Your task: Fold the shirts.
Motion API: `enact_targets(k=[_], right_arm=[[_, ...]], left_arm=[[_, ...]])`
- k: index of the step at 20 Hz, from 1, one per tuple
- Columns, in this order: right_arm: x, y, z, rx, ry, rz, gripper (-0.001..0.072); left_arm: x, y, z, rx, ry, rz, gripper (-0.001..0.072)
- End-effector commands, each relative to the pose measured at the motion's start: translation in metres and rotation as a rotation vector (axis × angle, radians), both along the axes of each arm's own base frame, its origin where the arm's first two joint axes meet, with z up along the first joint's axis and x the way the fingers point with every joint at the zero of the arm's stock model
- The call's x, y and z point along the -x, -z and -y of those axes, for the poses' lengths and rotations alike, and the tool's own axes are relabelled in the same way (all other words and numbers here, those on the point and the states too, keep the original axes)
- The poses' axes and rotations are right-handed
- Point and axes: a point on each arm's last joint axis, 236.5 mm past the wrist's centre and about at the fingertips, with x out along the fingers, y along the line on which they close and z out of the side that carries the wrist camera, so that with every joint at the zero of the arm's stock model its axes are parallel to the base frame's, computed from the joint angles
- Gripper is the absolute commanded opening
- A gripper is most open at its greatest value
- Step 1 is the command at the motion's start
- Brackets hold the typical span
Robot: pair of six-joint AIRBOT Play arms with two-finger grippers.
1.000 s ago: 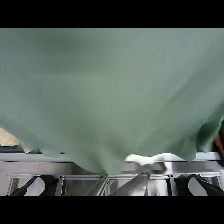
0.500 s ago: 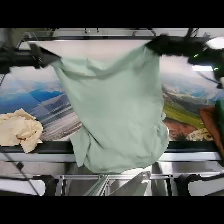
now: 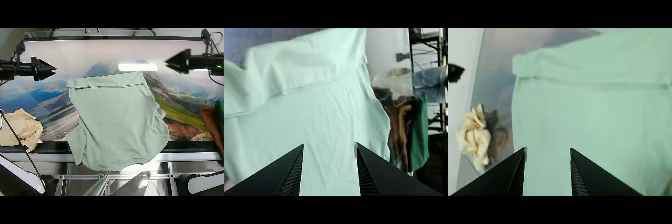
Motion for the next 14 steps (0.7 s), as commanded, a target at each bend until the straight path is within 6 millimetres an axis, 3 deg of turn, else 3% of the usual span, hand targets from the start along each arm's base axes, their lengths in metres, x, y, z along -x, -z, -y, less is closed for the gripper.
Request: enact_targets(k=[1,2,3,5,9,11,14], right_arm=[[0.084,0.036,0.045,0.134,0.004,-0.25,0.0295],[0.103,0.05,0.056,0.175,0.061,-0.298,0.0295],[0.124,0.066,0.066,0.203,0.136,-0.353,0.03],[0.164,0.095,0.073,0.212,0.28,-0.451,0.0537],[0.224,0.159,0.043,0.197,0.402,-0.555,0.0538],[0.247,0.184,0.027,0.185,0.398,-0.62,0.0538],[0.265,0.201,0.004,0.187,0.347,-0.66,0.0536]], left_arm=[[-0.004,0.011,-0.019,-0.09,-0.033,-0.039,0.0516],[-0.007,0.027,-0.019,-0.17,-0.037,-0.052,0.072],[-0.01,0.041,-0.02,-0.247,-0.04,-0.057,0.0716],[-0.023,0.055,-0.015,-0.35,-0.057,-0.037,0.0716],[-0.06,0.061,-0.003,-0.406,-0.142,0.06,0.0713],[-0.058,0.084,0.006,-0.4,-0.114,0.022,0.0697],[-0.043,0.123,0.015,-0.373,-0.058,-0.072,0.0696]])
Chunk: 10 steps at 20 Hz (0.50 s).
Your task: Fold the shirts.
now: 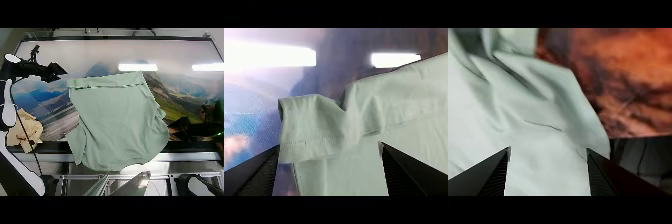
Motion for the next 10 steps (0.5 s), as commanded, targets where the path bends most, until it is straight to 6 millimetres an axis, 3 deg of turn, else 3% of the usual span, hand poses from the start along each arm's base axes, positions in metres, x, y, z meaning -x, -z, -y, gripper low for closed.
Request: enact_targets(k=[1,4,7,9,10], right_arm=[[0.025,0.027,-0.021,0.017,-0.016,-0.048,0.0508],[0.019,0.032,-0.036,0.046,-0.051,-0.032,0.0474],[0.017,0.039,-0.057,0.019,-0.079,-0.045,0.0363],[0.019,0.046,-0.071,-0.012,-0.105,-0.058,0.036],[0.018,0.048,-0.077,-0.027,-0.112,-0.058,0.0293]], left_arm=[[0.005,0.036,0.006,0.002,0.014,-0.064,0.0696],[0.007,0.047,0.016,0.005,0.032,-0.083,0.0696],[-0.002,0.051,0.028,-0.01,0.027,-0.056,0.0696],[-0.009,0.05,0.034,-0.016,0.018,-0.03,0.0692],[-0.009,0.051,0.036,-0.021,0.026,-0.027,0.0494]])
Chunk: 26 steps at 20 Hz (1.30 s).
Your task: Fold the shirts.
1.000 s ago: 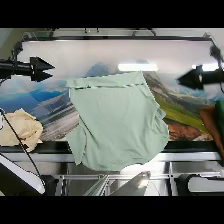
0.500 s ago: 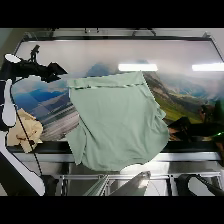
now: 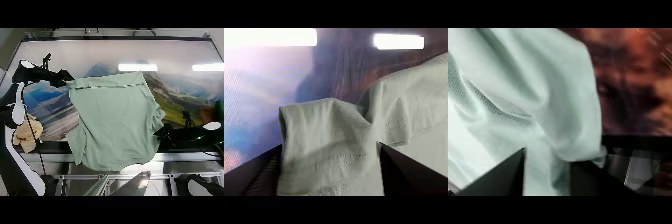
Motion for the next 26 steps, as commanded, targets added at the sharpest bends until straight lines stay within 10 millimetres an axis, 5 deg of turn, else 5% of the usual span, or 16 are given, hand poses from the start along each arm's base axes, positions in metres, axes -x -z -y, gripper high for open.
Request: enact_targets(k=[1,2,3,6,8,10,12,18,20,22,24,25,26], right_arm=[[-0.004,0.012,-0.017,-0.027,-0.024,0.009,0.0115],[-0.007,0.013,-0.018,-0.037,-0.017,0.019,0.0089],[-0.013,0.01,-0.018,-0.04,-0.014,0.044,0.0021],[-0.052,-0.01,0.002,0.011,-0.033,0.145,0.0024],[-0.098,-0.028,0.043,0.109,-0.004,0.21,0.0023],[-0.156,-0.05,0.079,0.152,0.013,0.285,0.0023],[-0.214,-0.062,0.088,0.138,-0.027,0.337,0.0022],[-0.36,-0.07,0.044,0.08,-0.118,0.486,0.0023],[-0.373,-0.077,0.038,0.057,-0.153,0.499,0.0024],[-0.375,-0.084,0.042,0.052,-0.155,0.508,0.0044],[-0.372,-0.095,0.051,0.023,-0.141,0.508,0.0335],[-0.365,-0.101,0.055,-0.011,-0.147,0.496,0.0333],[-0.354,-0.104,0.059,-0.039,-0.163,0.472,0.03]], left_arm=[[-0.005,0.003,0.008,-0.018,0.023,0.033,0.02],[-0.003,0.002,0.009,-0.015,0.032,0.031,0.0014],[-0.001,-0.002,0.004,-0.013,0.029,0.028,0.0029],[0.009,-0.025,-0.024,0.004,0.005,0.006,0.0022],[0.035,-0.042,-0.047,0.04,0.008,-0.072,0.0021],[0.072,-0.051,-0.056,0.089,0.035,-0.194,0.0021],[0.112,-0.052,-0.055,0.138,0.026,-0.316,0.0021],[0.257,-0.021,0.006,0.254,-0.025,-0.669,0.0021],[0.283,-0.014,0.015,0.246,-0.064,-0.685,0.0021],[0.284,-0.01,0.009,0.227,-0.123,-0.646,0.002],[0.27,-0.012,-0.005,0.207,-0.183,-0.583,0.0022],[0.265,-0.015,-0.011,0.202,-0.201,-0.561,0.005],[0.26,-0.018,-0.018,0.201,-0.217,-0.543,0.0304]])
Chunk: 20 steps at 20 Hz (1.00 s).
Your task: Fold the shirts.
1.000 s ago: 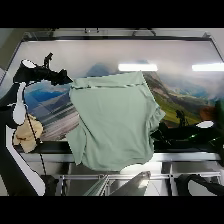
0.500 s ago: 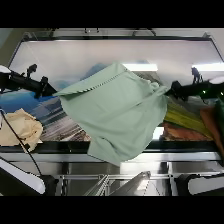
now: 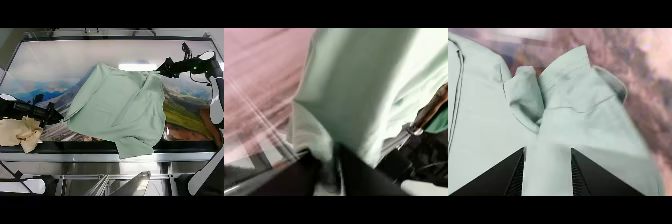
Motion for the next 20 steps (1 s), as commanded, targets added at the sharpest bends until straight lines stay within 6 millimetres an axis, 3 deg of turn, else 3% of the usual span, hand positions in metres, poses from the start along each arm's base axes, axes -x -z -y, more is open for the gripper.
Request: enact_targets(k=[1,4,8,11,15,17,19,20], right_arm=[[0.026,-0.015,0.013,-0.075,-0.069,-0.067,0.0251],[0.077,-0.017,0.029,-0.126,-0.172,-0.193,0.0251],[0.134,-0.012,0.038,-0.143,-0.164,-0.326,0.0249],[0.188,-0.003,0.043,-0.038,-0.135,-0.389,0.0225],[0.268,0.016,0.041,0.048,0.006,-0.42,0.0239],[0.306,0.033,0.026,0.055,0.092,-0.431,0.0494],[0.34,0.053,0.003,0.045,0.127,-0.448,0.0501],[0.35,0.063,-0.005,0.039,0.147,-0.454,0.0501]], left_arm=[[-0.012,-0.005,-0.021,-0.049,-0.074,0.06,0.0347],[-0.036,-0.021,-0.051,-0.087,-0.127,0.134,0.0346],[-0.058,-0.037,-0.084,-0.136,-0.182,0.221,0.0347],[-0.058,-0.035,-0.087,-0.139,-0.184,0.225,0.0346],[-0.038,-0.039,-0.069,-0.094,-0.077,0.192,0.0347],[-0.034,-0.04,-0.054,-0.083,-0.021,0.18,0.0348],[-0.034,-0.04,-0.035,-0.078,0.033,0.187,0.0712],[-0.035,-0.039,-0.027,-0.081,0.054,0.193,0.0715]])
